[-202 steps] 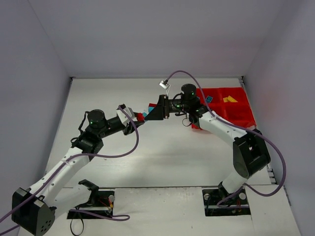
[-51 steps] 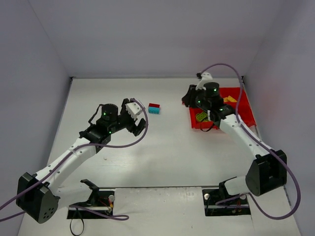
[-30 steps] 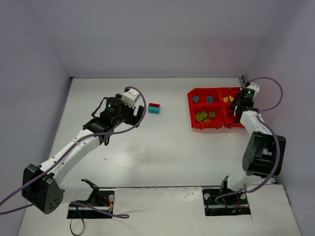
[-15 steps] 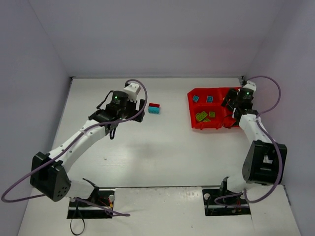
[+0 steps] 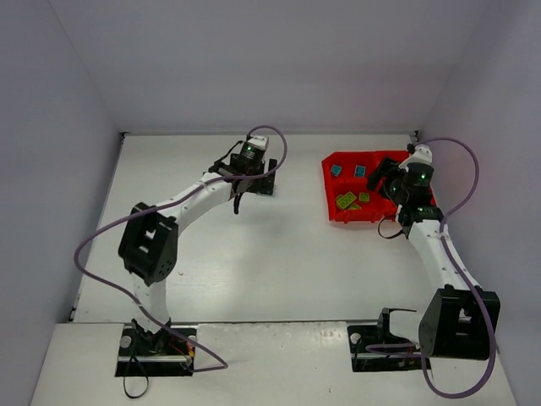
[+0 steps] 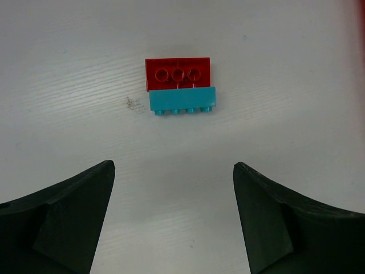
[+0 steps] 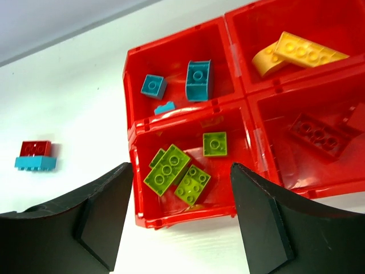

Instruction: Sort the legos into containers by color

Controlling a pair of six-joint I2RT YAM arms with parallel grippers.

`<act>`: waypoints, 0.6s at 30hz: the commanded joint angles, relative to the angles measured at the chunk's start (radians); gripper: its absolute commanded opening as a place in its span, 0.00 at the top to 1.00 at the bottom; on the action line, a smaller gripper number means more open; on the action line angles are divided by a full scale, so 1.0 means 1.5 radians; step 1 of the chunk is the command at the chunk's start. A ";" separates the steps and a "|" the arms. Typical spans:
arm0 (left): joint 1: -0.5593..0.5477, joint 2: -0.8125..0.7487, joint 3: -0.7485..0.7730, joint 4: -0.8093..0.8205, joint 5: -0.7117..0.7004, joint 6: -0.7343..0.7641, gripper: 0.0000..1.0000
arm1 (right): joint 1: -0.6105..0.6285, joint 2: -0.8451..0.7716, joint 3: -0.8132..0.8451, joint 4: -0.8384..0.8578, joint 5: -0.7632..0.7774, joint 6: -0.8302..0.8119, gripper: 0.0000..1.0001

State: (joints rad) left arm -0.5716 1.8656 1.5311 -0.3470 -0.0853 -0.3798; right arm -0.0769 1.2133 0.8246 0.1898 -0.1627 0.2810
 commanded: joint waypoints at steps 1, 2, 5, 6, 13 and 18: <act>-0.001 0.042 0.073 -0.010 -0.051 0.004 0.22 | 0.006 -0.013 -0.007 0.057 -0.036 0.013 0.34; -0.001 0.058 0.087 -0.014 -0.053 0.011 0.22 | 0.007 -0.013 -0.010 0.059 -0.038 0.013 0.34; -0.001 0.119 0.141 -0.021 -0.052 0.033 0.22 | 0.007 -0.012 -0.014 0.065 -0.043 0.015 0.34; -0.001 0.119 0.148 -0.020 -0.052 0.038 0.22 | 0.007 -0.012 -0.015 0.067 -0.045 0.015 0.34; 0.001 0.189 0.192 0.015 -0.046 0.070 0.22 | 0.008 -0.009 -0.018 0.073 -0.066 0.015 0.34; 0.003 0.223 0.227 0.020 -0.037 0.077 0.22 | 0.009 -0.008 -0.020 0.075 -0.067 0.014 0.34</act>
State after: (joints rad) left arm -0.5739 2.2276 1.7966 -0.3641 -0.1349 -0.2909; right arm -0.0704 1.2137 0.7921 0.2222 -0.2447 0.2947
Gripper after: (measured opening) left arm 0.781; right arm 0.661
